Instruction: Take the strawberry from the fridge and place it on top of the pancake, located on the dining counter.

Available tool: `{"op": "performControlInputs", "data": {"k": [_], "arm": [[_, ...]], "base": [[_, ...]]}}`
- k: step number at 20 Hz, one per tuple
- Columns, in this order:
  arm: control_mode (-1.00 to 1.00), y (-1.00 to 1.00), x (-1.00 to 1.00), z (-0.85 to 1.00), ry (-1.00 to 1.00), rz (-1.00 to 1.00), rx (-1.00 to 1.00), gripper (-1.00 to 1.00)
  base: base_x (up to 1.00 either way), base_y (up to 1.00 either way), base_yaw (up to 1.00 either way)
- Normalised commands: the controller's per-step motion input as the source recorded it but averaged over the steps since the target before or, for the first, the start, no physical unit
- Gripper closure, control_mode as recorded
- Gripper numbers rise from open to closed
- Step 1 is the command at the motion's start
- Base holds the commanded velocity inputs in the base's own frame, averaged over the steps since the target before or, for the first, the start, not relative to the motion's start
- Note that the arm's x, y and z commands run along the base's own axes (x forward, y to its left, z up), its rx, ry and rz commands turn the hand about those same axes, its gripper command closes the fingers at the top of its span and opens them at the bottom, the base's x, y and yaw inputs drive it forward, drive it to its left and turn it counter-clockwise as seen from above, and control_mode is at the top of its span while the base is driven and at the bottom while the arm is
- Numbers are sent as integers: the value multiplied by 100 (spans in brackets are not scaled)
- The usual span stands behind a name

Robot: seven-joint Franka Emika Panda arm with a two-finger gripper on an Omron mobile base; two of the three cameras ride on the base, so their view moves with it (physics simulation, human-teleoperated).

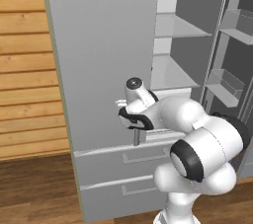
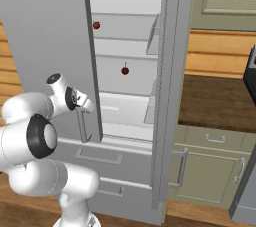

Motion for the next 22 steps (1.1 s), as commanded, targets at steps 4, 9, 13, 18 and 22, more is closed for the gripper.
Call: {"op": "performControlInputs", "data": {"k": [4,9,13,18,22], "arm": [[-100,0,-2,-29,0,1,0,100],[-100,4,-75,-1,-8,0,0,100],[-100,32,-92,0,-10,0,0,100],[-100,66,-69,4,-1,0,-4,100],[-100,84,-34,3,0,-3,-7,100]], "base": [[0,0,0],[0,0,0],[0,0,0],[0,0,0],[0,0,0]]}}
